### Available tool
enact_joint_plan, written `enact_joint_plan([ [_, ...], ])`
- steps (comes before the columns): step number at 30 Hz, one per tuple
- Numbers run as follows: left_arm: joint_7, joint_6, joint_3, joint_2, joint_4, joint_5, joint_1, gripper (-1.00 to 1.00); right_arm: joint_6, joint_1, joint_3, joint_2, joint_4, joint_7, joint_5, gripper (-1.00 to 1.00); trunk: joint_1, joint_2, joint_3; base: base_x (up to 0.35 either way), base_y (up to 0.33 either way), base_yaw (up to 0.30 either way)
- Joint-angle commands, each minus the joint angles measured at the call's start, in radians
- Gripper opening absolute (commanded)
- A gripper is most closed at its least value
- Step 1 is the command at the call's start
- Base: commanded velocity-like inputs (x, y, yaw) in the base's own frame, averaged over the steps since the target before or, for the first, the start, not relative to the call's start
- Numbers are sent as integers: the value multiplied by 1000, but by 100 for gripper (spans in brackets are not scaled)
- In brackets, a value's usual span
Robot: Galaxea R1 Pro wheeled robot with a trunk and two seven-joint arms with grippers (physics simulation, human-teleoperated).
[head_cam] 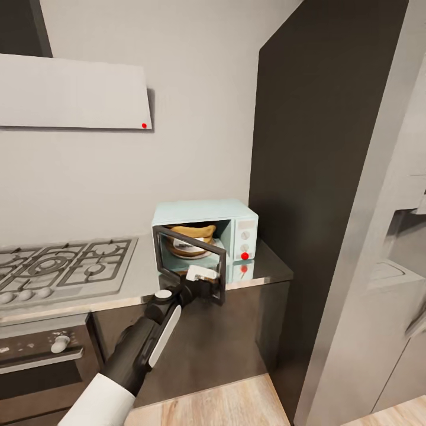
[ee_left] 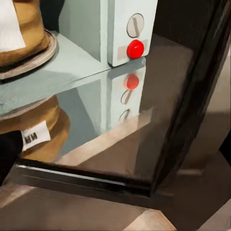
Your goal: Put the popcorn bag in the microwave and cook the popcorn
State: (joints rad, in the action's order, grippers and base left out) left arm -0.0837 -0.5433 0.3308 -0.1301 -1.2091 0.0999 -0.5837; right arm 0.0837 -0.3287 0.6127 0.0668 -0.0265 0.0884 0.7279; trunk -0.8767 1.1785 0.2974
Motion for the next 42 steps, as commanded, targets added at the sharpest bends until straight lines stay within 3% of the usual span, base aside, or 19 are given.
enact_joint_plan([
  [1,2,-182,-1,18,-43,14,-1,100,2,-1,8,1,-1,2,8,100,0,1,1,0,0,0],
  [8,1,-294,-3,73,-97,21,-1,100,2,-1,8,1,-1,2,8,100,0,1,1,0,0,0],
  [14,-3,-288,-4,76,-101,21,-1,100,2,-1,8,1,-1,2,8,100,0,1,1,0,0,0],
  [16,-3,-252,-3,71,-100,22,-1,100,2,-1,9,1,-1,2,8,100,0,1,1,0,0,0],
  [19,-1,-139,-2,68,-93,24,-1,100,2,-1,8,2,-1,2,8,100,0,1,1,0,0,0],
  [22,-1,-87,-2,67,-88,26,-1,100,2,-1,9,3,-1,2,8,100,0,1,1,0,0,0],
  [35,2,-26,-1,66,-67,48,-1,100,1,-1,9,4,-1,2,8,100,0,1,1,73,0,0],
  [42,2,-11,0,67,-66,108,-1,100,1,-1,9,2,-1,2,8,100,0,1,1,260,0,0],
])
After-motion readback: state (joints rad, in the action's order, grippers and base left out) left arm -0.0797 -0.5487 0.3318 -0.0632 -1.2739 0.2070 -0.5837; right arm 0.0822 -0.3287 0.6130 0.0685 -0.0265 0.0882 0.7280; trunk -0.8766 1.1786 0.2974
